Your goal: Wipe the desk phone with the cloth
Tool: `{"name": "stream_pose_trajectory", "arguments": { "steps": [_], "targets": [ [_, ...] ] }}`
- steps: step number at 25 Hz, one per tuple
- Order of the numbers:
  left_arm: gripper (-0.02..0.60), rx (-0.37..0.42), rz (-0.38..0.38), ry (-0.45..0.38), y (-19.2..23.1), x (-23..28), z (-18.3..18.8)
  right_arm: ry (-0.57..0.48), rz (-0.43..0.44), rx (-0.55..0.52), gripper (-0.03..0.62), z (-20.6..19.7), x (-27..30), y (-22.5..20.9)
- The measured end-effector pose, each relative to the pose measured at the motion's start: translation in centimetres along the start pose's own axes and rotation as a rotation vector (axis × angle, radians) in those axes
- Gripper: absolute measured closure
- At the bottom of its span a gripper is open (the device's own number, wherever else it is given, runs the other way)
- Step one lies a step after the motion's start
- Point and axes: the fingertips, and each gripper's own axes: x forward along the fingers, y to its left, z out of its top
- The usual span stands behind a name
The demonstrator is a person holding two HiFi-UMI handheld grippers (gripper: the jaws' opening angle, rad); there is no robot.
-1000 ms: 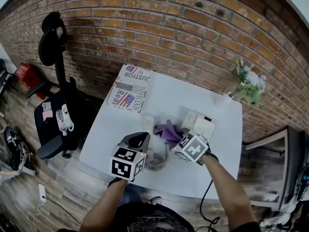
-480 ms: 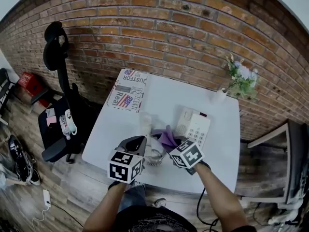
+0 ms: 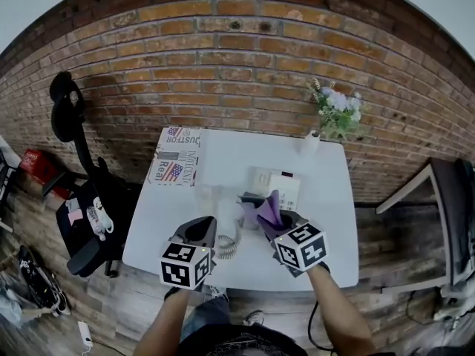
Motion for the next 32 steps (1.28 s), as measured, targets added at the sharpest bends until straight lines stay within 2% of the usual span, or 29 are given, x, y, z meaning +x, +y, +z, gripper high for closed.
{"name": "stream_pose_trajectory", "arguments": {
  "steps": [11, 20, 23, 32],
  "targets": [
    [0.577, 0.064, -0.043, -0.048, -5.0, 0.0, 3.1, -0.194, -0.192, 0.033, 0.542, 2.3, -11.8, -3.5],
    [0.577, 0.088, -0.04, -0.057, -7.6, -0.9, 3.1, -0.291, -0.365, 0.118, 0.546, 0.5, -18.6, -6.3],
    [0.577, 0.086, -0.034, -0.055, -7.7, -1.3, 2.8, -0.293, -0.38, 0.121, 0.546, 0.0, -19.1, -6.4],
    [0.577, 0.097, -0.021, -0.063, -8.9, -1.6, 2.5, -0.288, -0.352, 0.111, 0.546, -0.9, -19.5, -5.5]
  ]
}}
